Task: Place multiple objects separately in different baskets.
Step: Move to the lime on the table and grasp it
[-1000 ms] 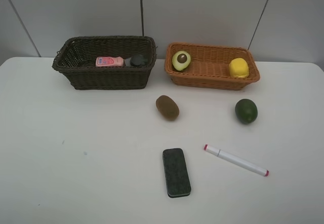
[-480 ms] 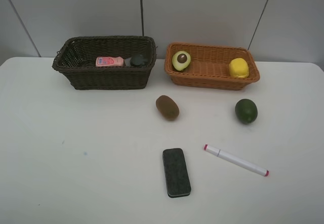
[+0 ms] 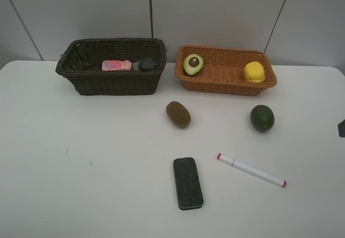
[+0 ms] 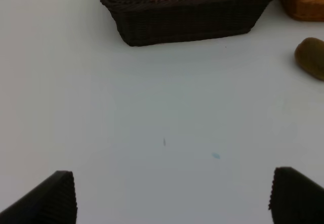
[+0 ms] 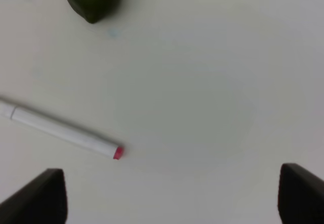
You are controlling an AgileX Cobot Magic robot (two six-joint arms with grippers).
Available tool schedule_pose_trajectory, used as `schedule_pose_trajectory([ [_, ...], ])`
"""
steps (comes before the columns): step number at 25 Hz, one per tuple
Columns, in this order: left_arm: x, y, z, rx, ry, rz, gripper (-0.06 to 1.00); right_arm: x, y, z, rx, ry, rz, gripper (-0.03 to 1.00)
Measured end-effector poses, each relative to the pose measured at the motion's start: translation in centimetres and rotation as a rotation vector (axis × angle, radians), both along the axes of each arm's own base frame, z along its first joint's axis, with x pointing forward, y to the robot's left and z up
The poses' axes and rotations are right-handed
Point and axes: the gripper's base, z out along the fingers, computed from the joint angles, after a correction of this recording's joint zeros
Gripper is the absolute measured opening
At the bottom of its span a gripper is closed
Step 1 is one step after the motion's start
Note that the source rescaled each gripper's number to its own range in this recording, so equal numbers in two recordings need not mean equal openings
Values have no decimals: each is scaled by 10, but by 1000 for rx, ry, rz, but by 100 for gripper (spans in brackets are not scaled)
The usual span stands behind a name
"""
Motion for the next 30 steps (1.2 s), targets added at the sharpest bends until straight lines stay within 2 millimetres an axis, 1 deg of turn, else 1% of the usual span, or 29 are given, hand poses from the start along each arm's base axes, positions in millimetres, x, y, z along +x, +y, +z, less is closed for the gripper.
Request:
schedule_pose_trajectory([
  [2,0,0,0,0,0,0,100,27,-1,-5,11,77,-2,98],
  [5,0,0,0,0,0,0,100,59,-1,-8,34,139,-7,98],
  [9,0,0,0,0,0,0,100,91,1,-20,70,189,-17,98],
  [12,0,0,0,0,-1,0,100,109,4,-34,84,222,-8,98],
  [18,0,0,0,0,-1,0,100,144,37,-62,38,247,124,98],
  [21,0,0,0,0,-1,0,100,162,47,-73,14,249,166,98],
  [24,0,0,0,0,-1,0,100,179,53,-85,9,259,178,98],
  [30,0,0,0,0,-1,0,100,204,62,-107,5,278,195,98],
])
